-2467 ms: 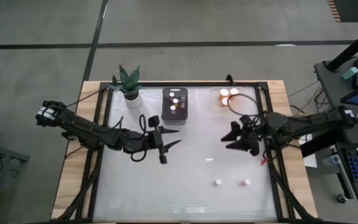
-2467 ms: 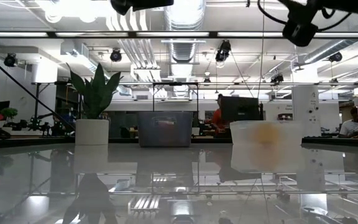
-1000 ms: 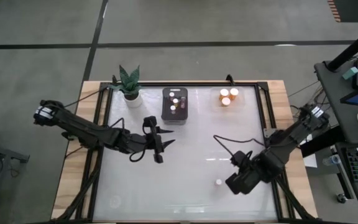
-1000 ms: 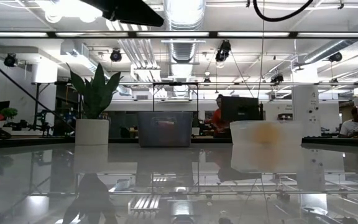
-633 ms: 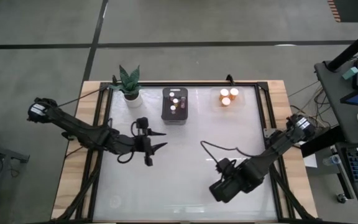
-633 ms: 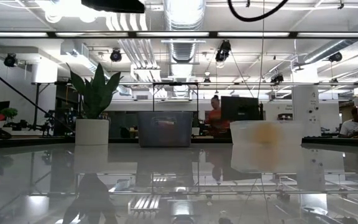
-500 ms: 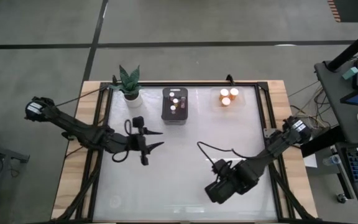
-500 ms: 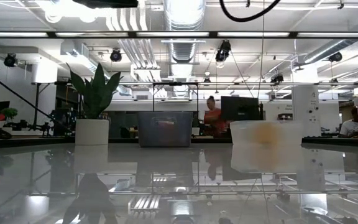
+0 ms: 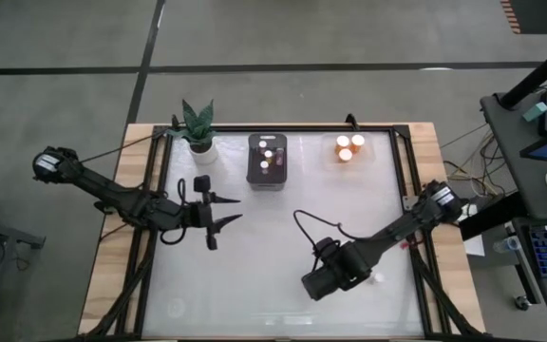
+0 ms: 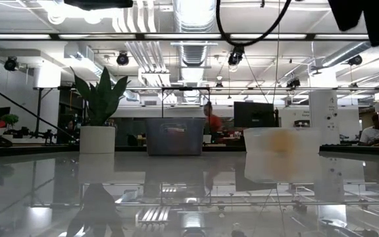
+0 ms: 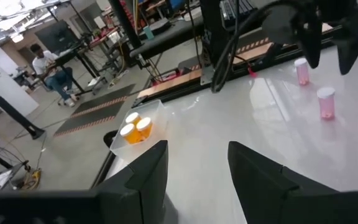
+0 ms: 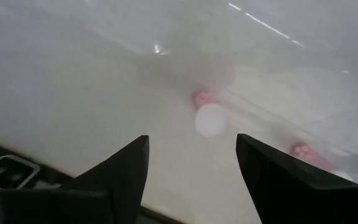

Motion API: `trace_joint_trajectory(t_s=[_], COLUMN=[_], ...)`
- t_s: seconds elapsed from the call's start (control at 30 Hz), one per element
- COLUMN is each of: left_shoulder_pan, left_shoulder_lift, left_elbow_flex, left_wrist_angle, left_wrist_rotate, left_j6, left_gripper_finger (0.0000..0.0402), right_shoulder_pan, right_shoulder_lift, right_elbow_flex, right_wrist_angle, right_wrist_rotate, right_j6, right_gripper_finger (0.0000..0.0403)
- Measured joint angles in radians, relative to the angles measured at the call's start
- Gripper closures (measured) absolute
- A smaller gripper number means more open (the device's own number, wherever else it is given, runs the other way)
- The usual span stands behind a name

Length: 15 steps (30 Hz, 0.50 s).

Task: Pick and place medicine bottles into bin by pill shape (circle, oval)
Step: Put the small pink pill bottle into the black bin

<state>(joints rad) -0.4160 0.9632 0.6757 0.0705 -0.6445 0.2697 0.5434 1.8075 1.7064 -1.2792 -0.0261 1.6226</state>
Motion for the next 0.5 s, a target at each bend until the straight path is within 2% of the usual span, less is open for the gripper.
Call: trace_joint_trajectory(t_s=[0.5], left_shoulder_pan=[0.000], left_shoulder_lift=[-0.030], left_elbow_flex=[-0.012], left_wrist_angle=[0.003], left_wrist_rotate=[0.000], left_j6=[0.017], left_gripper_finger=[0.0249], right_shoulder_pan=[-0.001], right_shoulder_lift=[0.010], right_elbow_flex=[-0.131], right_wrist_angle=[0.030], right_wrist_rotate=[-0.008], right_j6=[-0.021], right_gripper_finger=[0.0184])
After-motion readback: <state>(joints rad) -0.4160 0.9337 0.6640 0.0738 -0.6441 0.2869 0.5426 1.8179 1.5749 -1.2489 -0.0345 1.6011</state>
